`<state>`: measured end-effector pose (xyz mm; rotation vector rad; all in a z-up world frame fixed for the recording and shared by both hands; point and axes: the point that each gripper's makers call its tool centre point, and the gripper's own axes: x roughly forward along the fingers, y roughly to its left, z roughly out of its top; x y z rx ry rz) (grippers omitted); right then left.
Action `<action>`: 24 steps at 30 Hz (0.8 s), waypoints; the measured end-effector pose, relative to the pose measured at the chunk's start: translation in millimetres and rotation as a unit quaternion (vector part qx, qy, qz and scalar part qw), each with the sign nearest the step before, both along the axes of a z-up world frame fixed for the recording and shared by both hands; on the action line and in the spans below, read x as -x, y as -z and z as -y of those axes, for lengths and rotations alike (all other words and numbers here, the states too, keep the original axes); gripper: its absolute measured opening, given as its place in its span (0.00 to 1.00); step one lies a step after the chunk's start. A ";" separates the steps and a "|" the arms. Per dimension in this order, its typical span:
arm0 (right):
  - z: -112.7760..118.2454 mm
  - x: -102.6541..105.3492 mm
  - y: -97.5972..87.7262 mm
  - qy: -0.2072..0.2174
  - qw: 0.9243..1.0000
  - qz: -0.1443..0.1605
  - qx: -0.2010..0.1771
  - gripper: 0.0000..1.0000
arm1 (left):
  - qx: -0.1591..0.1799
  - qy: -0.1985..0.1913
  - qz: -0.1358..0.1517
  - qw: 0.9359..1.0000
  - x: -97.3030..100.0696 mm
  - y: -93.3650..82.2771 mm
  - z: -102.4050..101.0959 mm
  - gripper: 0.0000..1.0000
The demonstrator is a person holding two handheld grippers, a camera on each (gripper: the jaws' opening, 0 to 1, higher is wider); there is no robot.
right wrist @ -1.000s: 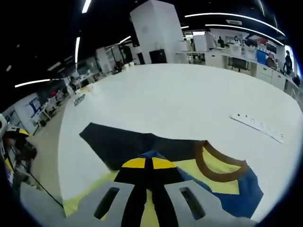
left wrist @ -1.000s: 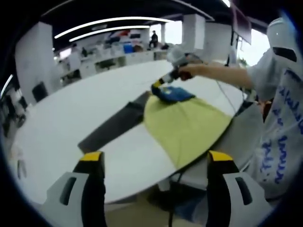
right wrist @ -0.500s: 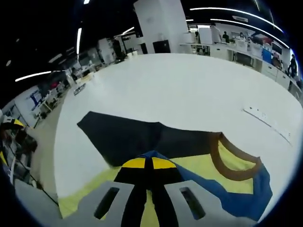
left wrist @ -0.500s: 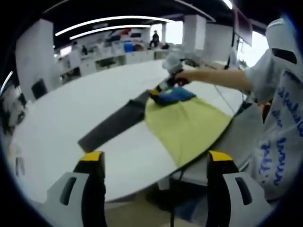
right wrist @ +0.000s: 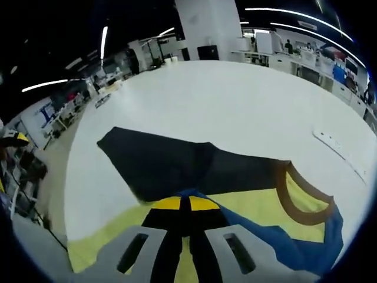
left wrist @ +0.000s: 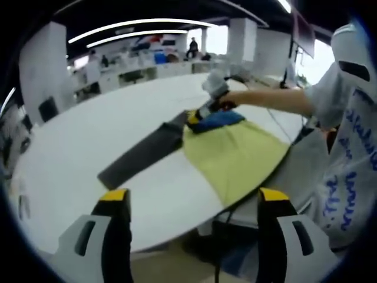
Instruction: Fold the garment on the visible template until the final outline fits inside the template.
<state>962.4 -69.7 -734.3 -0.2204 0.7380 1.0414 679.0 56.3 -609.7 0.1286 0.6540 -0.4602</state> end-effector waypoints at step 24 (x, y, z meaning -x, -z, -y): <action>-16.1 41.6 20.8 -0.063 0.996 0.049 0.036 0.18 | 0.002 0.002 -0.002 1.000 0.1 2.6 -3.8 0.84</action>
